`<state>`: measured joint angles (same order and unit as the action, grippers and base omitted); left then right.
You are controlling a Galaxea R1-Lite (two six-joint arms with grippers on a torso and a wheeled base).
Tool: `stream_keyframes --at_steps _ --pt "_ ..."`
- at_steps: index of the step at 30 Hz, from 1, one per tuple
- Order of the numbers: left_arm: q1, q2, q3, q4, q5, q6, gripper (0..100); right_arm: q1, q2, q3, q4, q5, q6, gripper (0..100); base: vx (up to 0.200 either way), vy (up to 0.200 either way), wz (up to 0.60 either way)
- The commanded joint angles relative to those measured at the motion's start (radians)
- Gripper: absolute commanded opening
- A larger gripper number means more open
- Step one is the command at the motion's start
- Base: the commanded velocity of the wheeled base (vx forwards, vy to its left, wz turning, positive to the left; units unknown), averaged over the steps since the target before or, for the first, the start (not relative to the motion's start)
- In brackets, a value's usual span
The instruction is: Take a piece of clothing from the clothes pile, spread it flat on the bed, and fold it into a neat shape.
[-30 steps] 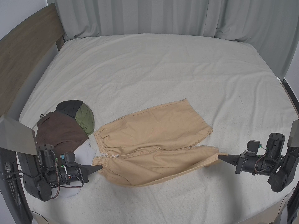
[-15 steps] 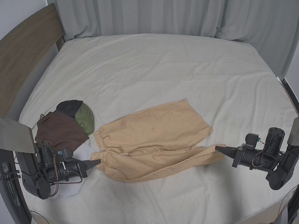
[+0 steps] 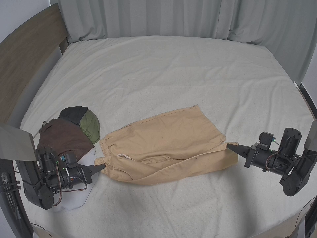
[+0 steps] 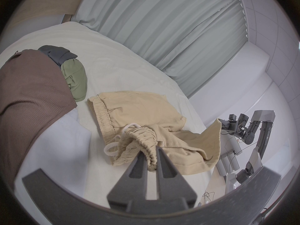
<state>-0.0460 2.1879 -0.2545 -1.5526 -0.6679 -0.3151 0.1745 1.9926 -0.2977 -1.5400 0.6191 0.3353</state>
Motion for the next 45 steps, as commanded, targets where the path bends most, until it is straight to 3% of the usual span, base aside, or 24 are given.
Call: stream_keyframes --at_steps 1,45 --pt "-0.002 0.000 -0.006 -0.003 0.001 -0.001 0 -0.004 0.003 -0.034 0.000 0.001 0.004 0 0.000 0.000 0.00" --pt "0.005 0.015 -0.091 -0.003 0.096 -0.094 0 0.005 0.157 -0.385 0.011 0.001 0.007 0 0.000 0.000 0.00"
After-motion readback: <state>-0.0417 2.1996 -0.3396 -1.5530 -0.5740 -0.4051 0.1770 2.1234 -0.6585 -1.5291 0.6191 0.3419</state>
